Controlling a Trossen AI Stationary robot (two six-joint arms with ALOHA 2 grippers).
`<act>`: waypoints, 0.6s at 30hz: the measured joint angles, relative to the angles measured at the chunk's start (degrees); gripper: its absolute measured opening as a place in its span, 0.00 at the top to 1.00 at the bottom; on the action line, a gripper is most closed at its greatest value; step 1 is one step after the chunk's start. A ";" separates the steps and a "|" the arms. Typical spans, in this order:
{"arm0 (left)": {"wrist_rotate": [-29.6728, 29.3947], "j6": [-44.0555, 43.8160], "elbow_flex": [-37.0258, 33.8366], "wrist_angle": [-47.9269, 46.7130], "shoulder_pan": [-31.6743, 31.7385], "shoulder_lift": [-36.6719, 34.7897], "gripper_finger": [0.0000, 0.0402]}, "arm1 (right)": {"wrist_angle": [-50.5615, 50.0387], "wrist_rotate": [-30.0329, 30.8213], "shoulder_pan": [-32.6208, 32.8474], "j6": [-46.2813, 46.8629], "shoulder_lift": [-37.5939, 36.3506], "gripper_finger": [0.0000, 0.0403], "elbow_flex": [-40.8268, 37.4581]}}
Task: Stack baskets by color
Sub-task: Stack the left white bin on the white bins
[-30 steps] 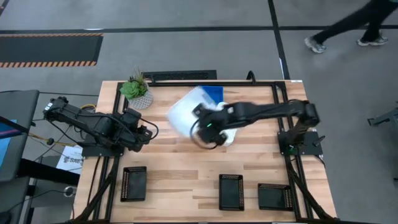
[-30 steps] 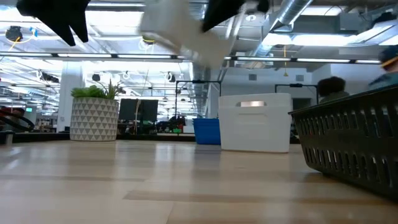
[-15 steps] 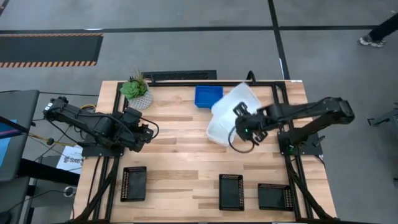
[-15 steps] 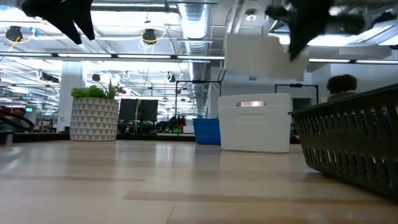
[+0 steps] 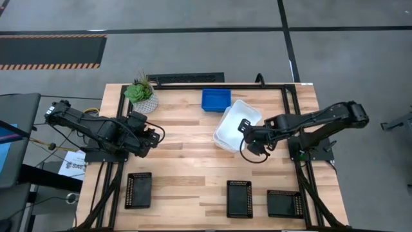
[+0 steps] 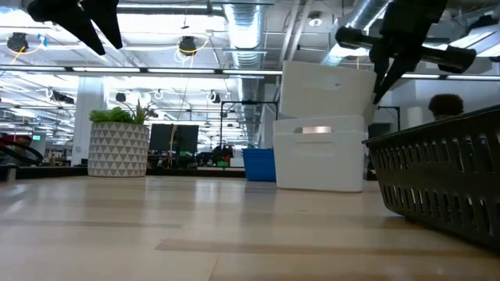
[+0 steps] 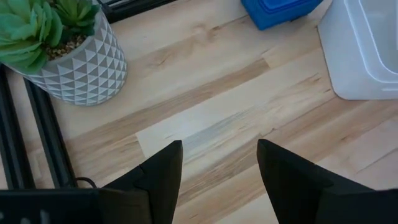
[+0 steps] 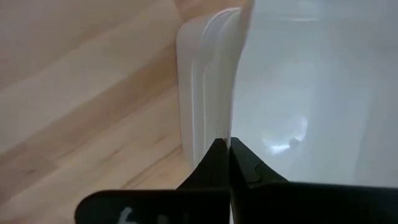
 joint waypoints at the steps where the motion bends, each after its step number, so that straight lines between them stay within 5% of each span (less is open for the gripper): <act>1: 0.06 -0.01 0.00 0.00 -0.01 0.00 0.51 | 0.05 -0.60 -0.03 -0.01 0.00 1.00 0.00; 18: 0.38 -0.03 0.00 -0.02 -0.02 0.00 0.51 | 0.07 -14.66 -1.22 -0.14 0.00 1.00 0.00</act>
